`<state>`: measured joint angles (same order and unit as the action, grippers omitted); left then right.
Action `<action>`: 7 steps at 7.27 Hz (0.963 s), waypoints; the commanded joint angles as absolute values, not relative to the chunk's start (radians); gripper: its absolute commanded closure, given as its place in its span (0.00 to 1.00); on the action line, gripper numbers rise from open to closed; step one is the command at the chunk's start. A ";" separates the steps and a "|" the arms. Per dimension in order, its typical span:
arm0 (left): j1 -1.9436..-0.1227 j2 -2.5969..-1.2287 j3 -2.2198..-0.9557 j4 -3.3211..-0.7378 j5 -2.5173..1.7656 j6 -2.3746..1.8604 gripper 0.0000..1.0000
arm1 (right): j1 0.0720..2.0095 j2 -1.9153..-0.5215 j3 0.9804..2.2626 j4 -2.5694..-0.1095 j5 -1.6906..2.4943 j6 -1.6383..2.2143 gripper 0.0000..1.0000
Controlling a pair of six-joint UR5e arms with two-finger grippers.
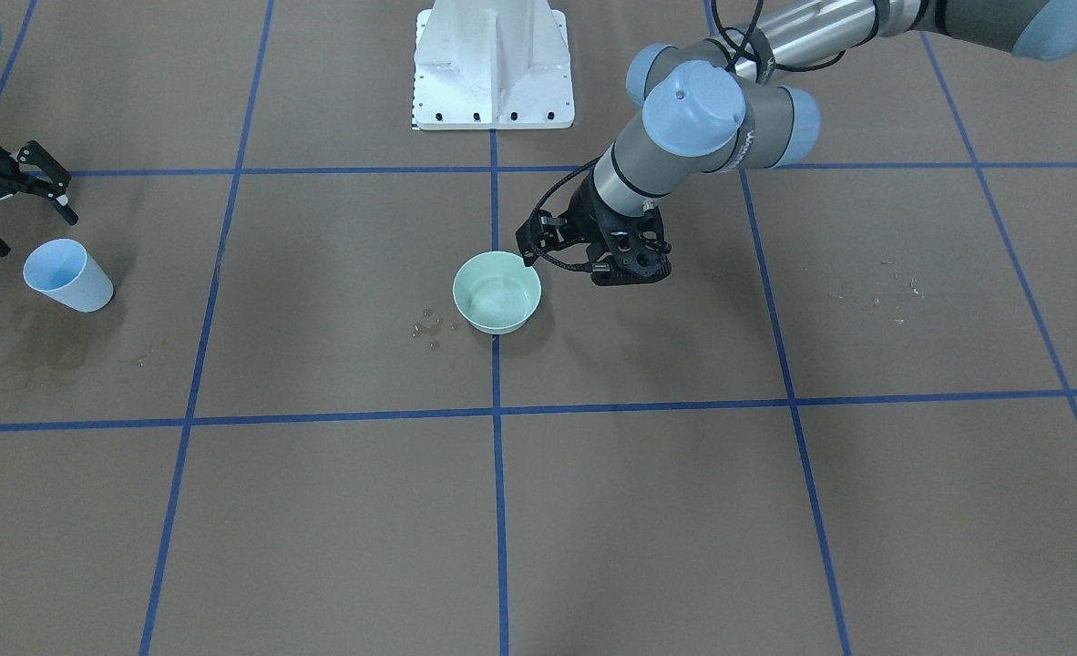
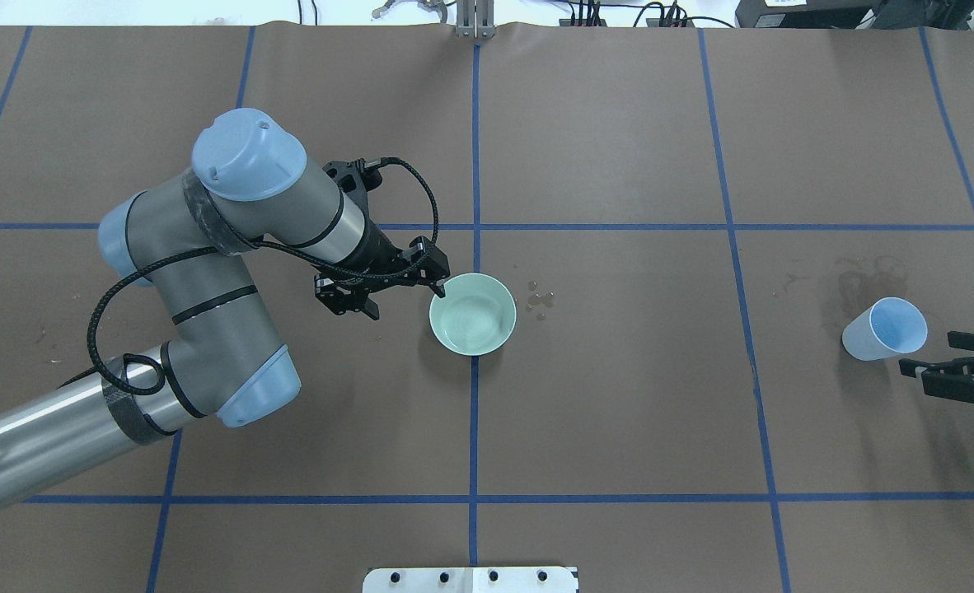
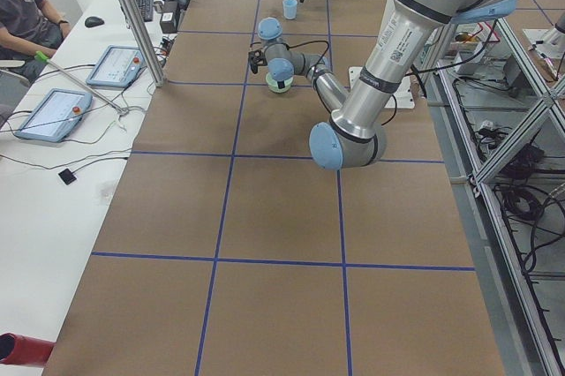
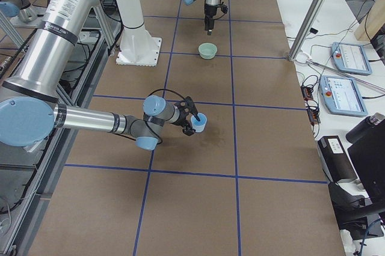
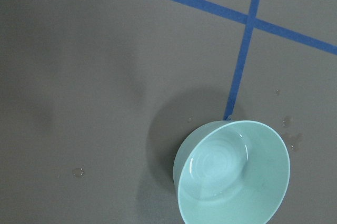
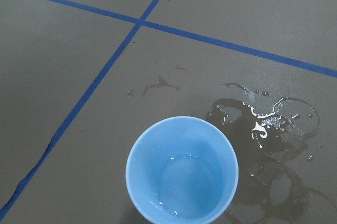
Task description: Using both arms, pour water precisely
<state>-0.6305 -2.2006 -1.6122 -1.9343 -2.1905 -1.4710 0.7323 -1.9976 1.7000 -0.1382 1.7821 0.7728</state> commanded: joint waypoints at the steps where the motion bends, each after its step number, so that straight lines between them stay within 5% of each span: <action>1: -0.632 -2.195 -1.612 -1.934 -2.191 -1.471 0.00 | 0.658 -1.990 1.689 -0.138 1.703 0.811 0.00; 7: -0.641 -2.178 -1.626 -1.934 -2.191 -1.471 0.00 | 0.565 -1.925 1.554 -0.037 1.510 0.842 0.01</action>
